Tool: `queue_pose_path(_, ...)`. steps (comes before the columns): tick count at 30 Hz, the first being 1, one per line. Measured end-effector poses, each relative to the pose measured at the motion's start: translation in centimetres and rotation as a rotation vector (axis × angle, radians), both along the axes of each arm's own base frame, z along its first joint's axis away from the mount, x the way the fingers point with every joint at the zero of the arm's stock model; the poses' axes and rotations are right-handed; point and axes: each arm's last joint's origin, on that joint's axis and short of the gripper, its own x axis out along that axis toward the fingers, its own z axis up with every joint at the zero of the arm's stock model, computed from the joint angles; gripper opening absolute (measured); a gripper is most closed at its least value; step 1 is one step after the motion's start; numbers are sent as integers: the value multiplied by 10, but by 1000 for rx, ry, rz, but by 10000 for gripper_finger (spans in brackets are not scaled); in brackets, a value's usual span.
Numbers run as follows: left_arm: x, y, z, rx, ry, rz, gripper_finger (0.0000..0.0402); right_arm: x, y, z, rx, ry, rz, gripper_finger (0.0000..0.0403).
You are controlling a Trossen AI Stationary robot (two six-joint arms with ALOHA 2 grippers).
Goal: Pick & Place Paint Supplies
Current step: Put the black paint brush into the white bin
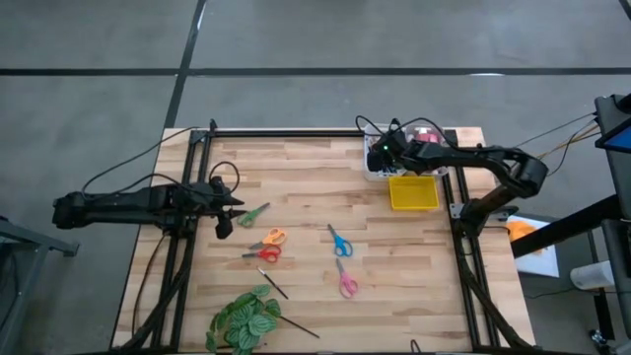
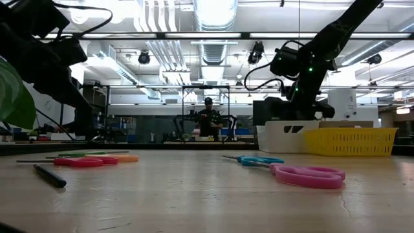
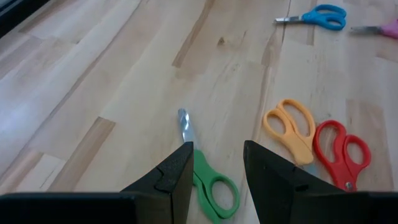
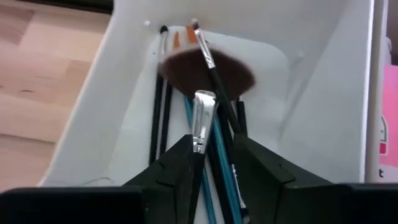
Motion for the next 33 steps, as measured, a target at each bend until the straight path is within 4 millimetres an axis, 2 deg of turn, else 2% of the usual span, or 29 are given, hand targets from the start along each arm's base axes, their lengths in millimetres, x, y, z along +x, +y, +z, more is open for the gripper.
queue_pose_path(5, -1, 0, -6, -11, 13, 8, 144, -3, 3, 17, -38, -32, 54, 113)
queue_pose_path(12, -2, 0, -11, -25, 34, 20, 144, -12, 18, 63, -173, -172, 191, 113)
queue_pose_path(19, -2, 0, -11, -25, 34, 19, 144, -22, 46, 112, -352, -327, 473, 113)
queue_pose_path(23, -2, 0, -11, -25, 34, 19, 144, -28, 68, 133, -486, -353, 735, 113)
queue_pose_path(28, -2, 0, -11, -25, 34, 19, 144, -36, 90, 139, -589, -394, 997, 113)
queue_pose_path(33, -2, 0, -11, -25, 34, 19, 144, -42, 103, 124, -630, -493, 1040, 113)
